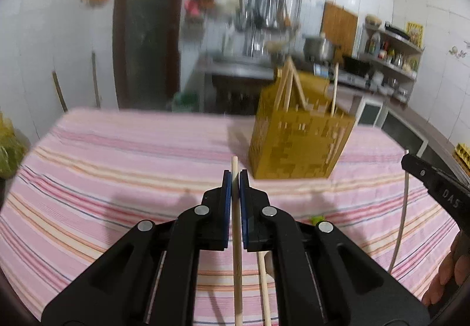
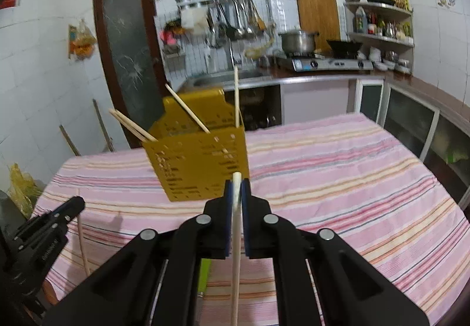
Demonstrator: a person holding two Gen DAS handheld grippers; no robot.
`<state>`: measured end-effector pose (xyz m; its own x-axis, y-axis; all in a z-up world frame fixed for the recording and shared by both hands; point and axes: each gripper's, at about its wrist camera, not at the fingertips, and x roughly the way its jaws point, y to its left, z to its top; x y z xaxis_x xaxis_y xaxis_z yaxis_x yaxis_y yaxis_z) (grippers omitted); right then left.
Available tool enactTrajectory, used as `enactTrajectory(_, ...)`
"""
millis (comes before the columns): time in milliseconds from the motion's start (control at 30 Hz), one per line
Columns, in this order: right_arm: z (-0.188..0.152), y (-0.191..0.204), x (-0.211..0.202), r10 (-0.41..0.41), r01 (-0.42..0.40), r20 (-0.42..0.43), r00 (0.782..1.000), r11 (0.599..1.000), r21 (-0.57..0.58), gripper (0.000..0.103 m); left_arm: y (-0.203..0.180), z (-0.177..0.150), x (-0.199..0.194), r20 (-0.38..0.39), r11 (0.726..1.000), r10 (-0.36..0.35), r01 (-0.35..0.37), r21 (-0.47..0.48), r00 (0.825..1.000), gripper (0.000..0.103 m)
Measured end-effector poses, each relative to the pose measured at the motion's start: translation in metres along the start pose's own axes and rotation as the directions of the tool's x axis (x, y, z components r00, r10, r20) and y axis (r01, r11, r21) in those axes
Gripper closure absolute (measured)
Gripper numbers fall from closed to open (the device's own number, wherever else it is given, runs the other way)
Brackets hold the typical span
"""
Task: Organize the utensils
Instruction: 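Grasp a wooden chopstick with the left tool while the right tool grasps another, then lift both held chopsticks and carry them above the yellow holder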
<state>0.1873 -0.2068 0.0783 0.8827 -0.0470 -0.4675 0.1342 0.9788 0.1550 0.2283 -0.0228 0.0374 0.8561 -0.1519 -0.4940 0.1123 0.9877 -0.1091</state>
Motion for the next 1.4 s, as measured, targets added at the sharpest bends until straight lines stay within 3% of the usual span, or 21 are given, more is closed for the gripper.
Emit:
enactTrajectory(133, 0.0, 0.007, -0.025, 0.017, -0.015, 0.073, 0.997, 0.999, -0.039, 0.097, -0.001, 0.004, -0.037, 0.114, 0.999, 0.03, -0.033, 0.023, 0.993, 0.099)
enactTrajectory(467, -0.017, 0.008, -0.053, 0.049, -0.038, 0.163, 0.985, 0.997, -0.068, 0.097, 0.002, -0.01, -0.081, 0.228, 0.997, 0.072, -0.078, 0.02, 0.971, 0.099)
enactTrajectory(967, 0.0, 0.002, -0.081, 0.086, -0.068, 0.227, 0.97, 0.994, -0.087, 0.097, -0.007, 0.004, -0.102, 0.286, 0.997, 0.067, -0.077, 0.026, 0.956, 0.099)
enactTrajectory(1400, 0.034, -0.001, -0.075, 0.078, -0.049, 0.26, 0.962, 0.992, -0.118, 0.097, -0.015, 0.033, -0.1, 0.312, 0.999, 0.031, -0.043, 0.032, 0.95, 0.099)
